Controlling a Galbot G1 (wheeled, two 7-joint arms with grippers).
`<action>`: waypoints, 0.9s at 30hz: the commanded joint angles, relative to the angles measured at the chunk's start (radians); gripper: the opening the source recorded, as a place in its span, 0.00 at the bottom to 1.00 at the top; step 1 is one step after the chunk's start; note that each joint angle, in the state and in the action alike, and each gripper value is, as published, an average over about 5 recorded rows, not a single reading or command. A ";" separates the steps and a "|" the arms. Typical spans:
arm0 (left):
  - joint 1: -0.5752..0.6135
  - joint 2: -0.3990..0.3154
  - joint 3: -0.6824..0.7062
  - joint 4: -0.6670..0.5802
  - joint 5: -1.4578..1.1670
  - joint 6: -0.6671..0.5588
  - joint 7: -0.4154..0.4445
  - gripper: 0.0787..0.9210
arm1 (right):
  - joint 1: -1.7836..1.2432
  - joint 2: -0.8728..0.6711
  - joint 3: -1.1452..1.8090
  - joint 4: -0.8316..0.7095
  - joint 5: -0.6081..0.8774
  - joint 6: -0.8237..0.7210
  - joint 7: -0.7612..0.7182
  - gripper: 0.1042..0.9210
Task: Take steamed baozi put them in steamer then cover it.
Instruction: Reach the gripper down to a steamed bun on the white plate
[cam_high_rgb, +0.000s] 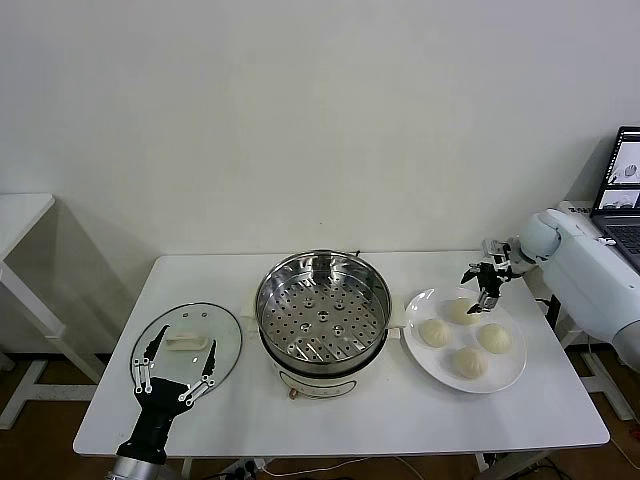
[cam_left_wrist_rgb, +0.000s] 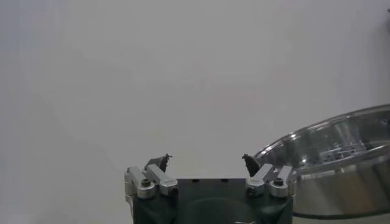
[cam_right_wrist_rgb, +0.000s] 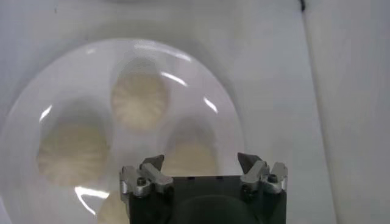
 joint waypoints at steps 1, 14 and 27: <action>0.002 -0.001 0.000 0.001 0.001 0.001 -0.001 0.88 | 0.011 0.027 -0.029 -0.042 -0.095 0.012 0.002 0.88; 0.000 -0.001 -0.002 0.008 0.001 0.002 -0.004 0.88 | -0.028 0.077 -0.004 -0.096 -0.121 0.022 0.037 0.88; -0.005 0.000 -0.005 0.009 -0.001 0.003 -0.009 0.88 | -0.032 0.099 -0.005 -0.114 -0.134 0.029 0.067 0.74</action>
